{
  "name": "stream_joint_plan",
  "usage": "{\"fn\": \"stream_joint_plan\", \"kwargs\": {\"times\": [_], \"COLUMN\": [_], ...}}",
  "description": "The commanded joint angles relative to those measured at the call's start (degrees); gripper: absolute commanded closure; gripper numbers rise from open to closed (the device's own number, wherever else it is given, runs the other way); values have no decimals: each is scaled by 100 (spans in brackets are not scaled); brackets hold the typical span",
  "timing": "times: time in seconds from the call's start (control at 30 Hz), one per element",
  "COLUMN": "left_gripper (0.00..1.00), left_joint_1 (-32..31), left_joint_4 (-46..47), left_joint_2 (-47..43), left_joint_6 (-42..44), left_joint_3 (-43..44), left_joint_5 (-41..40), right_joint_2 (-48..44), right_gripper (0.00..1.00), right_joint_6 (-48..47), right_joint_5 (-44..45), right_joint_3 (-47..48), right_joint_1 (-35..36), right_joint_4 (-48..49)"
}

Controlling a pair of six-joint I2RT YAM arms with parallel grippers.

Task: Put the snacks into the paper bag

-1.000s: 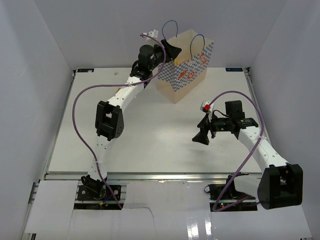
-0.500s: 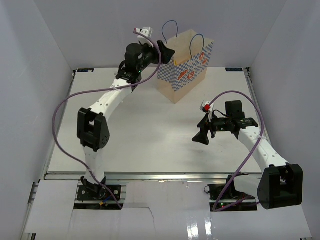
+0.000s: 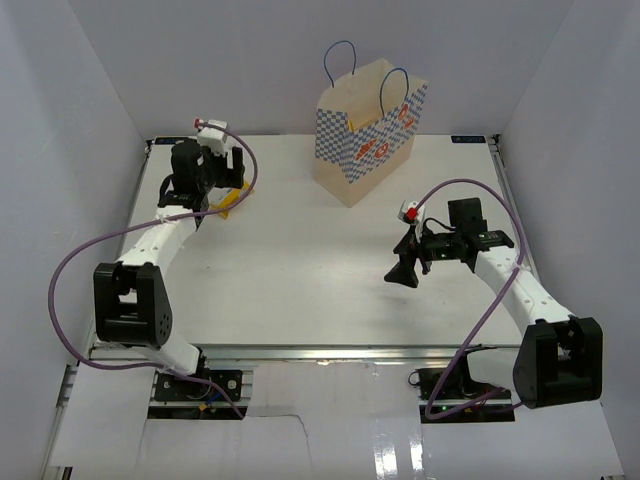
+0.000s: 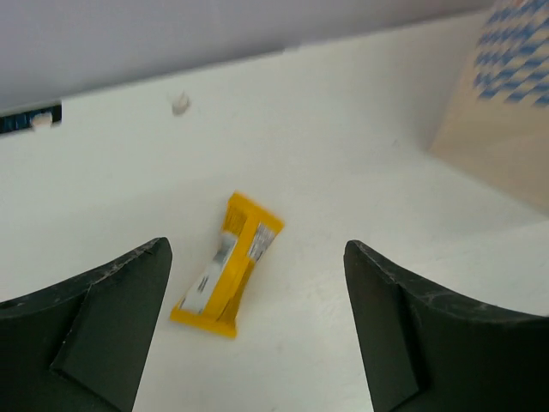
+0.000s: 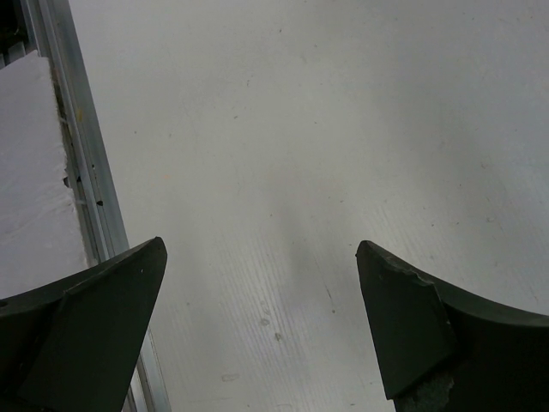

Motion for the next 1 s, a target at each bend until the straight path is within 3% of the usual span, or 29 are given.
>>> {"fn": "stream_joint_plan", "kwargs": {"times": [0.0, 0.2, 0.37, 0.97], "left_gripper": [9, 9, 8, 12], "left_joint_1": [184, 439, 597, 694], "left_joint_4": [-378, -860, -1028, -704], "left_joint_2": [223, 1093, 1605, 2633], "left_joint_6": [620, 1104, 1456, 1237], "left_joint_3": [-130, 440, 713, 652], "left_joint_5": [3, -225, 239, 223], "right_joint_2": [84, 119, 137, 550], "right_gripper": [3, 3, 3, 3], "right_joint_6": [-213, -266, -284, -389], "right_joint_5": [-162, -101, -57, 5], "right_joint_3": [390, 478, 443, 970], "right_joint_1": [-16, -7, -16, -24], "right_joint_4": [-152, -258, -284, -477]}}
